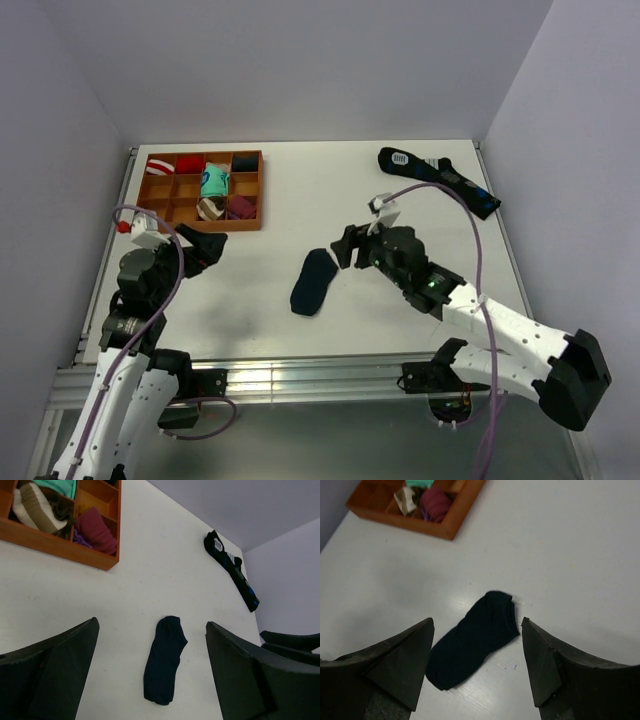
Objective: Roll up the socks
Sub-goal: Roll the sock at the center of the board.
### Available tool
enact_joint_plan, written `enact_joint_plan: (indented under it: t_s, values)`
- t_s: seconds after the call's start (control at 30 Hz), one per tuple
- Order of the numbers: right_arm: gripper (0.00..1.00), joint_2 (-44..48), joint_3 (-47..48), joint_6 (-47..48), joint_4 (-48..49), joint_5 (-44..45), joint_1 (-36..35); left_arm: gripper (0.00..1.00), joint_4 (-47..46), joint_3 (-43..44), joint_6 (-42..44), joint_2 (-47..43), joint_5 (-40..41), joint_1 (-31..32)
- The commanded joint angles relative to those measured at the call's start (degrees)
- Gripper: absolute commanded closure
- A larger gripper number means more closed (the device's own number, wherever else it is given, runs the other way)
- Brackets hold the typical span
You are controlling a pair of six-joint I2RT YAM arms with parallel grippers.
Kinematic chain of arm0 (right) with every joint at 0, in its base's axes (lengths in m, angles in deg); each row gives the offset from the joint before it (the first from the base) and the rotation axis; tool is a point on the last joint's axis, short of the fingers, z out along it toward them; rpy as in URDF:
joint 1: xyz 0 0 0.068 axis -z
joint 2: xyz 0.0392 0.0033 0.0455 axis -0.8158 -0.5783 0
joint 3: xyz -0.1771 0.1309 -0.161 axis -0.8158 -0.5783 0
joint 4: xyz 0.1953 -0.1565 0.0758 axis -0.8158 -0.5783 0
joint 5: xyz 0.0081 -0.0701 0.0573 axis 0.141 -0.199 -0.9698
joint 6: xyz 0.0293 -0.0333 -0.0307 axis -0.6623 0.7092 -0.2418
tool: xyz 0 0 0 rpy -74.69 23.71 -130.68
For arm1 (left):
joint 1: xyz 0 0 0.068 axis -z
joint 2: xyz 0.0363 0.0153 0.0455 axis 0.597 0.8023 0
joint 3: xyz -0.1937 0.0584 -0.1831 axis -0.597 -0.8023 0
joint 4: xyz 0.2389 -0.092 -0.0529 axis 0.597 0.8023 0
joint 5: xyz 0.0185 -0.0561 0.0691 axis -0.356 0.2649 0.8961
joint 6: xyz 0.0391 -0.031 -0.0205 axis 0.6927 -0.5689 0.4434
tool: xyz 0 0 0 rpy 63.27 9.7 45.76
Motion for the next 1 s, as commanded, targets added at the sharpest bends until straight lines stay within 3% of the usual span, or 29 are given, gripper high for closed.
enact_joint_plan:
  t_s: [0.0,0.3,0.53,0.97]
  values:
    - [0.23,-3.7,-4.3,1.0,10.5,-1.5,-3.6,0.06,-5.8,-3.9,-3.2,-0.1,-1.5,0.1]
    - [0.34,-17.3,-7.8,3.8,20.6,4.9,-14.7,0.08,-7.9,-8.6,-4.4,-0.1,1.0,3.2]
    - [0.41,-23.2,-10.8,4.5,29.7,9.0,-20.8,0.11,-14.1,-11.9,-5.2,3.9,5.5,9.9]
    - [0.5,-29.3,-14.8,5.2,39.5,6.5,-23.3,0.14,-23.9,-15.0,-5.6,12.0,7.6,14.8]
